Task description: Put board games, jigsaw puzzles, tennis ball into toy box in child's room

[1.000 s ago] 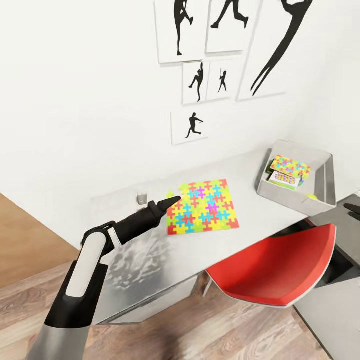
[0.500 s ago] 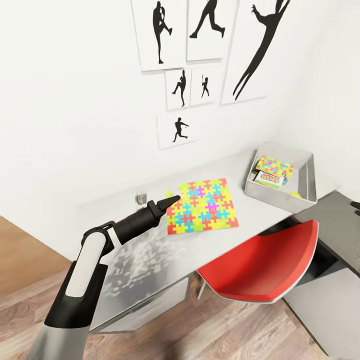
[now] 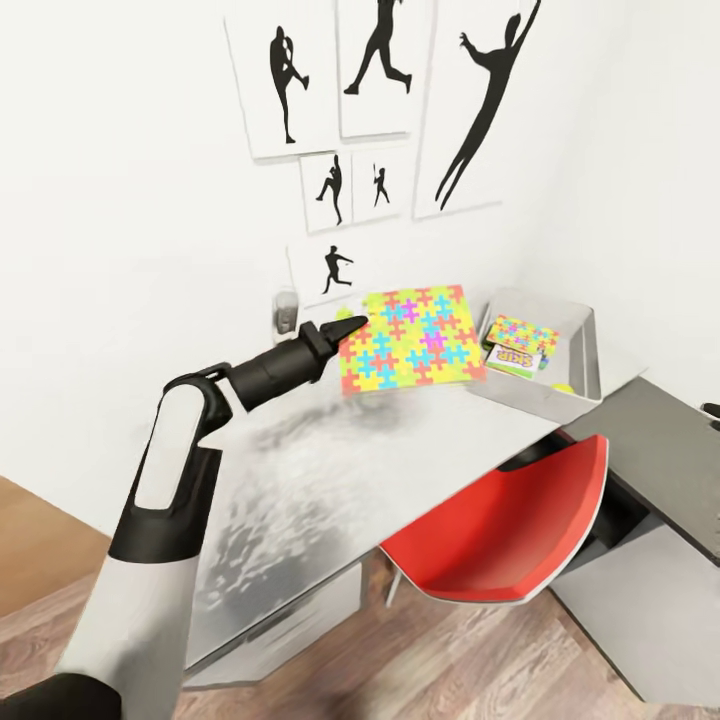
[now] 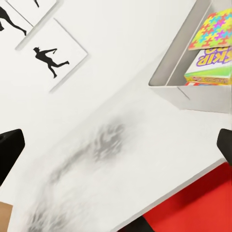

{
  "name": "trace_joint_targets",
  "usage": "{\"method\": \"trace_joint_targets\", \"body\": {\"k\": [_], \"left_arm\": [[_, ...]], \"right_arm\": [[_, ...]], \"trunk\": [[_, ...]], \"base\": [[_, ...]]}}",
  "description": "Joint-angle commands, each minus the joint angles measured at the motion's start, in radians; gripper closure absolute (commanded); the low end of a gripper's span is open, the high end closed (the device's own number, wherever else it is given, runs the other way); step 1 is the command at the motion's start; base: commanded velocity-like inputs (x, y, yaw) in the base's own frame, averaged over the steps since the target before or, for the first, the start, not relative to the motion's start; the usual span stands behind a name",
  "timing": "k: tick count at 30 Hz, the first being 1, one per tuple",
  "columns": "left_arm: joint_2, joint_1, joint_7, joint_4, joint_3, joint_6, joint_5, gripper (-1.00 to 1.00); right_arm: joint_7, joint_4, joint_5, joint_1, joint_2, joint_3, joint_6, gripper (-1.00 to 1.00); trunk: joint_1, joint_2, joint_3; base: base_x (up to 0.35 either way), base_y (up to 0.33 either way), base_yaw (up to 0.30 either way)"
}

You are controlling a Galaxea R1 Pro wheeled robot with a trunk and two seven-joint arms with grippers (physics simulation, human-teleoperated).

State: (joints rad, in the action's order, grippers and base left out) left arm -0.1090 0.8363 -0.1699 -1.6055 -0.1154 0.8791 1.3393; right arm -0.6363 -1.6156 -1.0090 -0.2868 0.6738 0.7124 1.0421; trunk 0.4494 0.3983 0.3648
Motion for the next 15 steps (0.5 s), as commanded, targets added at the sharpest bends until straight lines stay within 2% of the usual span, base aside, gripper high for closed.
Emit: {"method": "trace_joint_targets", "body": {"k": [1,2,6,8,9,12,14,15], "left_arm": [[0.001,0.018,-0.052,-0.001,0.001,0.003,0.036,1.0],[0.003,0.053,-0.151,-0.001,0.002,0.004,0.089,1.0],[0.004,0.125,-0.379,0.002,0.003,0.004,0.206,1.0],[0.004,0.15,-0.47,0.005,0.004,0.002,0.268,1.0],[0.005,0.166,-0.53,0.005,0.006,0.0,0.318,1.0],[0.009,0.178,-0.583,0.002,0.007,-0.001,0.36,1.0],[0.021,0.181,-0.608,0.001,0.007,-0.002,0.382,1.0],[0.036,0.18,-0.615,0.0,0.005,-0.002,0.39,1.0]], "right_arm": [[-0.007,0.0,0.006,-0.002,0.0,0.001,0.005,-1.0],[-0.007,0.0,0.006,-0.002,0.001,0.001,0.005,-1.0],[-0.007,0.0,0.006,-0.002,0.0,0.001,0.005,-1.0],[-0.007,0.0,0.006,-0.002,-0.001,0.0,0.005,-1.0],[-0.007,0.0,0.006,-0.002,-0.003,-0.005,0.005,-1.0],[-0.005,0.0,0.006,-0.002,-0.009,-0.016,0.005,-1.0],[-0.003,0.0,0.006,-0.003,-0.012,-0.023,0.005,-1.0],[-0.003,0.0,0.006,-0.003,-0.013,-0.026,0.005,-1.0]], "trunk": [[0.001,0.002,0.0],[0.001,0.002,-0.002],[0.001,0.002,-0.008],[0.001,0.002,-0.011],[0.001,0.002,-0.013],[0.001,0.002,-0.018],[0.001,0.002,-0.021],[0.001,0.002,-0.023]], "base": [[0.002,-0.001,-0.134],[0.001,-0.001,-0.134],[0.001,0.0,-0.134],[0.0,0.0,-0.133],[0.0,0.0,-0.13],[0.0,0.0,-0.126],[0.0,0.0,-0.122],[0.0,0.0,-0.121]]}}
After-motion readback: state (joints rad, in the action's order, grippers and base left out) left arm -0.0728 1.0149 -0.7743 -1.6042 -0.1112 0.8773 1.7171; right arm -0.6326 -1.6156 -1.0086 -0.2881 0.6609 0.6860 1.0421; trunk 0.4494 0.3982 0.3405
